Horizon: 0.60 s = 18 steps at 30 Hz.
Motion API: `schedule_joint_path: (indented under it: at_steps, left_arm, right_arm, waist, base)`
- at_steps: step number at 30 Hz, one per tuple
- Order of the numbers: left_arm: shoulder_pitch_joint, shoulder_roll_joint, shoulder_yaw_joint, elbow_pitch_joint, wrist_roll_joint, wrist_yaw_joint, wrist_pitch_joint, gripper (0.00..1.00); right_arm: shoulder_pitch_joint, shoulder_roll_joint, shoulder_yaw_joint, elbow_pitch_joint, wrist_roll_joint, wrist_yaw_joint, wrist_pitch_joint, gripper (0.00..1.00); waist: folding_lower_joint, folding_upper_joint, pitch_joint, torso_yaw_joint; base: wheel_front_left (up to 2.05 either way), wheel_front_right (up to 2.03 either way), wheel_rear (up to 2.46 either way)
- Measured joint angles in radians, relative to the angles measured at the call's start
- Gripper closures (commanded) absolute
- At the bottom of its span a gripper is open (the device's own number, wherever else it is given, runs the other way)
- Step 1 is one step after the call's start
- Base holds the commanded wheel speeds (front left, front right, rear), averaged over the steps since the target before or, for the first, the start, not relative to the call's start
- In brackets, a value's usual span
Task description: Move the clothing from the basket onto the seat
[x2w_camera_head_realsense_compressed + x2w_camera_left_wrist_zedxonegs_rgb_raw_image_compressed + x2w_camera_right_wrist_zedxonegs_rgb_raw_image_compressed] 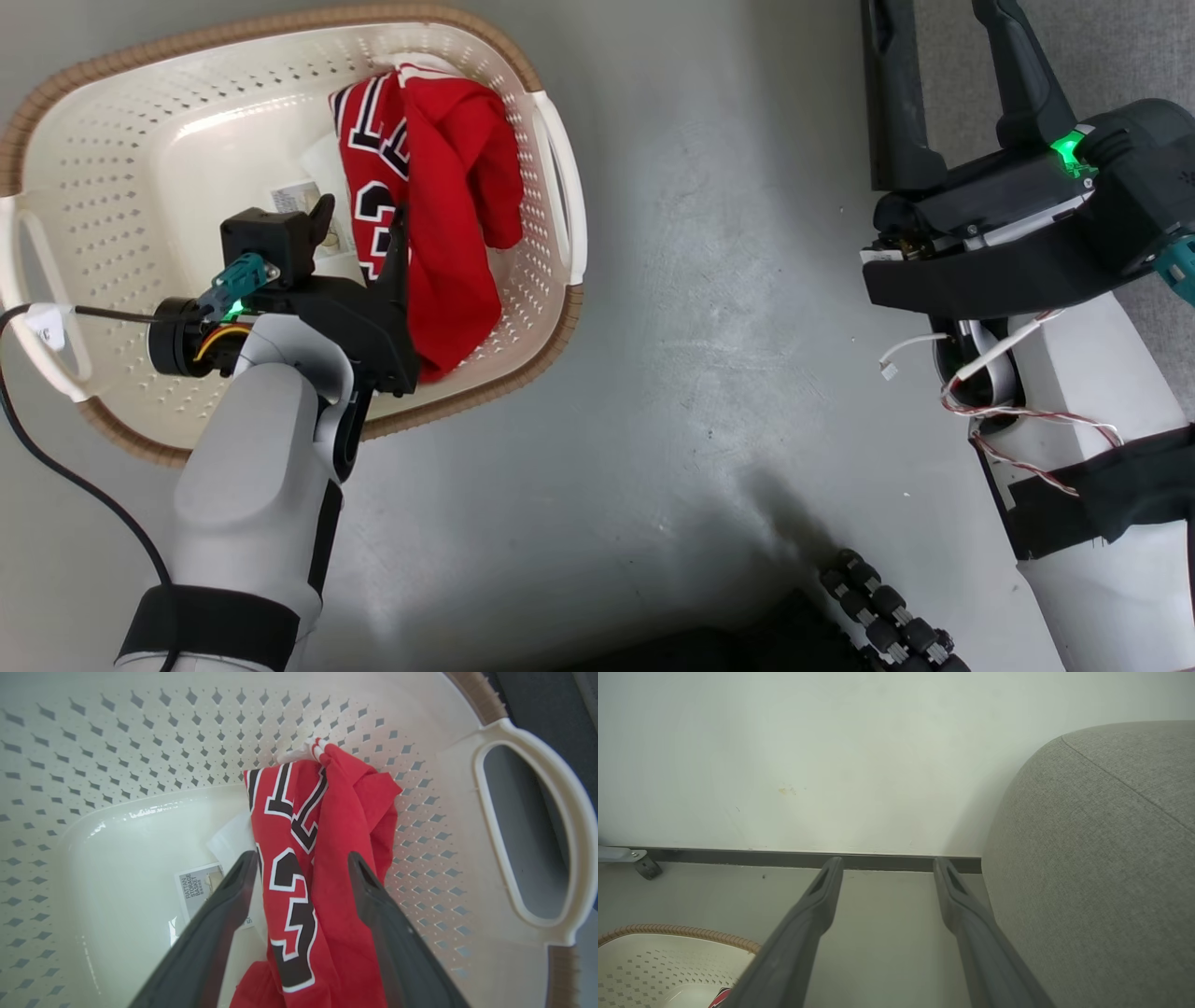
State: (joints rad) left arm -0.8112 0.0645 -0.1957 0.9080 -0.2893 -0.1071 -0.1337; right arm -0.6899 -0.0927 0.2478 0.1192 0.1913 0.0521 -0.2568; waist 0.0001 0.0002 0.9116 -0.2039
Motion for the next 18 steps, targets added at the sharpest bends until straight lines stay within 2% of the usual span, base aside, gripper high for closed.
schedule_joint_path:
  at_steps: [9,18]
  left_arm:
    - [-0.037,-0.001,-0.008,0.068,0.000,-0.007,0.023,0.00]
    - [-0.104,0.028,0.002,0.125,0.000,-0.007,0.042,0.00]
  right_arm:
    - [-0.002,0.004,-0.004,-0.007,-0.007,0.000,0.000,0.00]
    - [-0.022,0.010,-0.003,-0.027,-0.007,0.000,0.000,0.00]
  waist:
    - [-0.0001,0.0000,0.027,-0.016]
    - [-0.0001,-0.0001,0.058,-0.030]
  base:
    - [0.00,0.00,0.00]
    - [0.00,0.00,0.00]
